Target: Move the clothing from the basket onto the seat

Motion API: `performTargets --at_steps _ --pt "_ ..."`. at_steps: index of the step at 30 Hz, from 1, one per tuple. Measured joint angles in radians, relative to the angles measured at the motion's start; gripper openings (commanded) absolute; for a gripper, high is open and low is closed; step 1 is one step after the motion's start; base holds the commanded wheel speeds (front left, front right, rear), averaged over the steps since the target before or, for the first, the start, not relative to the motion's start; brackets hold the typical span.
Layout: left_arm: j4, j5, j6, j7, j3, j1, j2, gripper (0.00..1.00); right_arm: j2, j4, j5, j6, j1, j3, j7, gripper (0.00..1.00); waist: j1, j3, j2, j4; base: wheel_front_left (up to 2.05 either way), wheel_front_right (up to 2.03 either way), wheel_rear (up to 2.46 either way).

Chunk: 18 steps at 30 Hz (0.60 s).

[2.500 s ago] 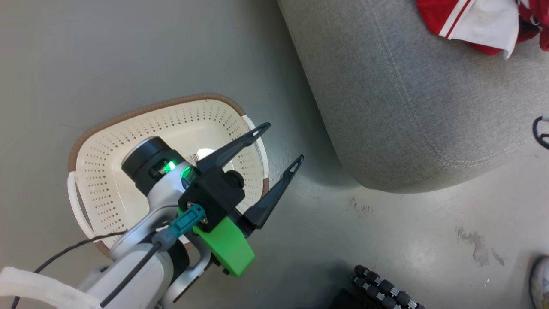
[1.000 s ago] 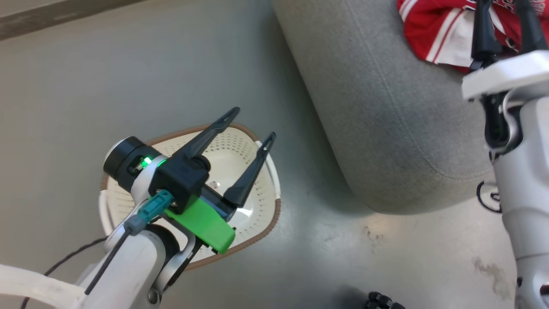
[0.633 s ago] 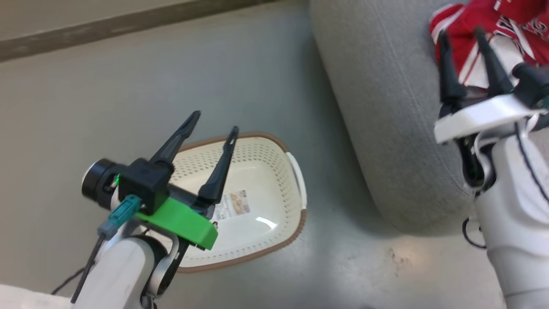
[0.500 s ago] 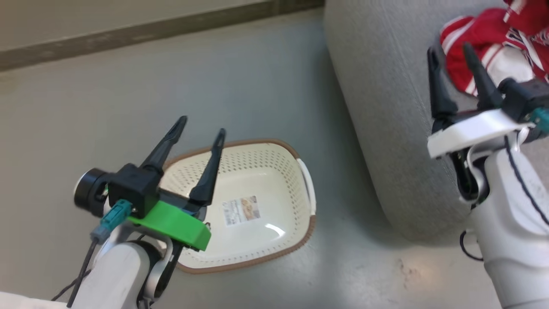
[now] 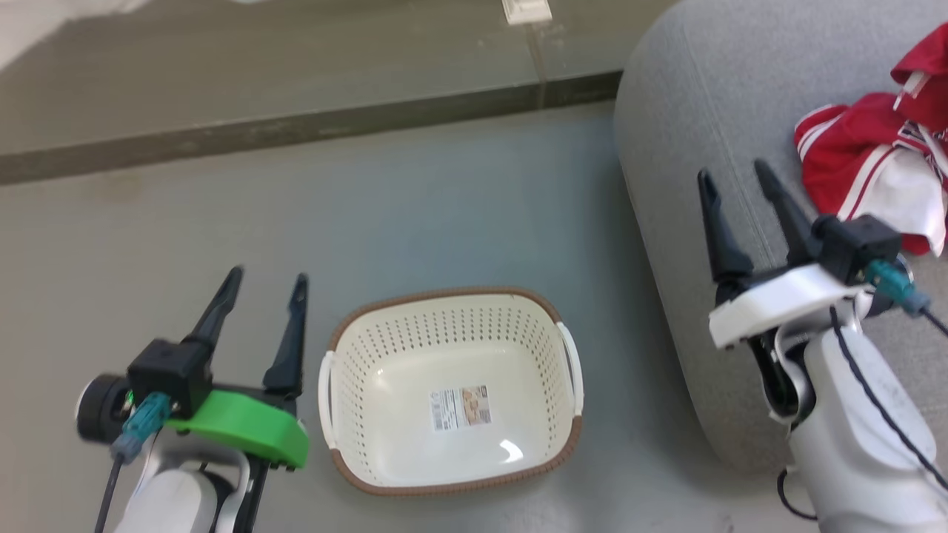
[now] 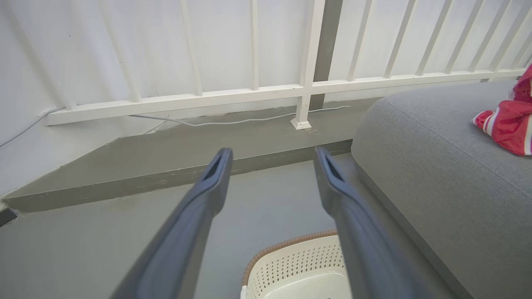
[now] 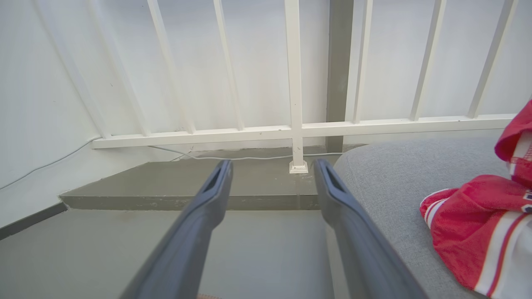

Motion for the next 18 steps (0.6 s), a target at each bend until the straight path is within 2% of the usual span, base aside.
performTargets --at_steps 18 --pt "0.035 -0.008 0.013 -0.039 0.060 0.146 -0.015 1.00 0.007 -0.024 -0.011 -0.018 0.162 0.021 0.001 1.00 0.0000 -0.139 0.0000 0.039 0.00 0.00 0.00"
